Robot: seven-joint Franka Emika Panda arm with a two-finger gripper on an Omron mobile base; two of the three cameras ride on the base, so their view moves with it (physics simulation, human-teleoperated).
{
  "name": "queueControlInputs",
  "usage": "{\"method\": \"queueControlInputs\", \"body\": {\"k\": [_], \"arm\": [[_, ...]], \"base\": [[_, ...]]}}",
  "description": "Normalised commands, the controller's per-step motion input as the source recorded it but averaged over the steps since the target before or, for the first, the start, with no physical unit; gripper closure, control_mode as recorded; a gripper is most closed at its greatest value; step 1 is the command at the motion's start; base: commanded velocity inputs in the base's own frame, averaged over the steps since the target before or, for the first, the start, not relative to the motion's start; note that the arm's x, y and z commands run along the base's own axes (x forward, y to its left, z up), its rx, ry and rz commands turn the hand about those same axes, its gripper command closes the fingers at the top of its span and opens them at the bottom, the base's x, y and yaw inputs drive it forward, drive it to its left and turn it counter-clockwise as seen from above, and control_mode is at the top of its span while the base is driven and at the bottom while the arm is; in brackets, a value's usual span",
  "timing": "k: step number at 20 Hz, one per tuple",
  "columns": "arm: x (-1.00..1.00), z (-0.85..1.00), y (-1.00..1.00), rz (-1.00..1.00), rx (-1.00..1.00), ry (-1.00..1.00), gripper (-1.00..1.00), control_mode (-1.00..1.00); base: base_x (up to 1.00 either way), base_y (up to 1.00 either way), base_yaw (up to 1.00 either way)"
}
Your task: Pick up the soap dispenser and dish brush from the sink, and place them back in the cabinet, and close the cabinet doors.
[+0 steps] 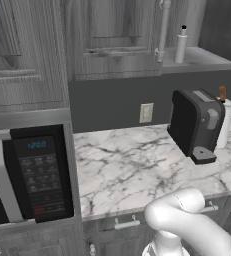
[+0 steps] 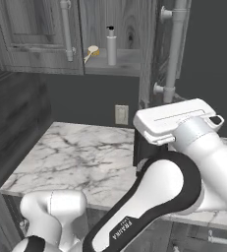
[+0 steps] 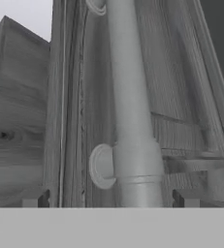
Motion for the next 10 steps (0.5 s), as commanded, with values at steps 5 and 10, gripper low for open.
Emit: {"method": "queueControlInputs", "body": {"k": [5,10], "arm": [[0.4,-0.16,0.45,0.14,0.0,-0.05,-1.0,-1.0],[0.41,-0.14,0.45,0.14,0.0,-0.03,-1.0,-1.0]], "base": [[0.0,0.0,0.0],[0.0,0.0,0.0]]}}
